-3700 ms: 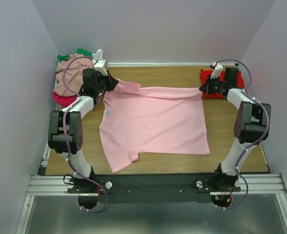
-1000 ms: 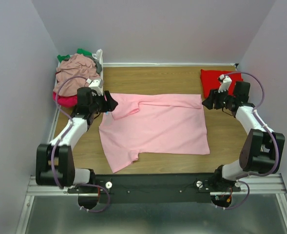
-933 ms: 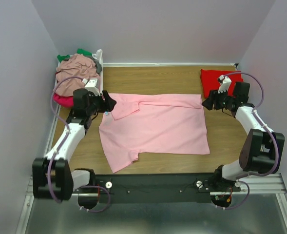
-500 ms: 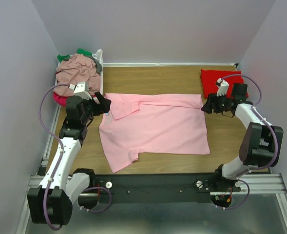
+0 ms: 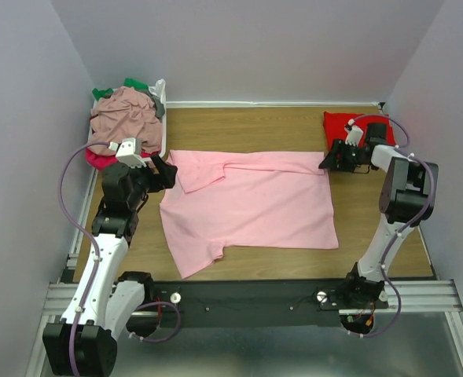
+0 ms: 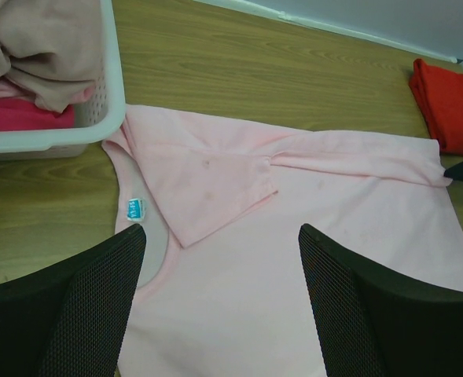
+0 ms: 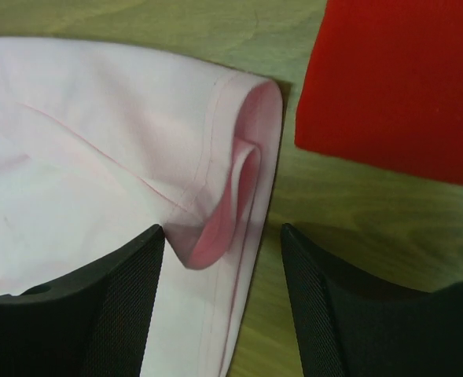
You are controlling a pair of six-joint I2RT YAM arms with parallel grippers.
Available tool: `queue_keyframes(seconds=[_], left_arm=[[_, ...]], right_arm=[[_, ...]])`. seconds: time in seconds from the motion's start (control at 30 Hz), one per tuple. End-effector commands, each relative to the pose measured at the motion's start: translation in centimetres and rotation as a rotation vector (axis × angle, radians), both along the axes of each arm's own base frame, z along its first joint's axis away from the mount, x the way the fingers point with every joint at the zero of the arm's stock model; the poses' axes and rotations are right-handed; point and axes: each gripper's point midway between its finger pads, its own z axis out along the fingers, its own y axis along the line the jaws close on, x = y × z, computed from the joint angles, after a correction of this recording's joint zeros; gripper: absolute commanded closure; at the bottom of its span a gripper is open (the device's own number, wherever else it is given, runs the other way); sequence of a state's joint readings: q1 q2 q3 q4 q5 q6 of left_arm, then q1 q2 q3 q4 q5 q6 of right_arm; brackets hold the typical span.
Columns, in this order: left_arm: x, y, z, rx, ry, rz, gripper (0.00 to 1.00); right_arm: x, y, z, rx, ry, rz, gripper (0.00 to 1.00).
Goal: Fold and stack the t-shirts
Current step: Fold the tshirt
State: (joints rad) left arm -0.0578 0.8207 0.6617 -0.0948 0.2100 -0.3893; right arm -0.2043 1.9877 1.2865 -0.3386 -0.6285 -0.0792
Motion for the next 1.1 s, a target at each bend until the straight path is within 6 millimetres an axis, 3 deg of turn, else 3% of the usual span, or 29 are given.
queue_keyframes(seconds=[0.0,0.13,0.23,0.37,0.5,0.83,0.93,1.03,1.07], left_arm=[[0.1,0.1,-0.2,0.015,-0.002,-0.006,0.14],[0.1,0.1,-0.3,0.014,-0.001,-0.011,0.14],[0.1,0.0,-0.3,0.01,0.0,-0.012,0.14],[0.2,0.0,-0.4,0.009,0.002,-0.011,0.14],[0.2,0.0,-0.4,0.009,0.002,-0.011,0.14],[0.6,0.0,-0.6,0.01,0.005,-0.012,0.14],[0.8,0.0,-0.9,0.011,0.012,-0.012,0.14],[1.1,-0.3,-1.6,0.003,0.037,-0.022,0.14],[1.1,-0.4,-1.9,-0.002,0.046,-0.028,0.14]], right_arm=[[0.8,0.7,-1.4,0.088,0.071,-0.031,0.32],[0.8,1.1,-2.7,0.072,0.1,-0.028,0.41],[0.7,1.4,-3.1,0.079,0.109,-0.02,0.57],[1.3,1.6,-2.4,0.072,0.091,-0.014,0.82],[2.8,1.2,-1.1,0.031,0.04,-0.017,0.96],[8.2,0.4,0.6,-0.058,-0.053,-0.03,1.0],[9.5,0.4,-0.3,-0.079,-0.052,-0.036,0.99],[12.2,0.5,0.4,-0.101,-0.097,-0.047,0.99],[12.0,0.7,-0.3,-0.1,-0.084,-0.043,0.99]])
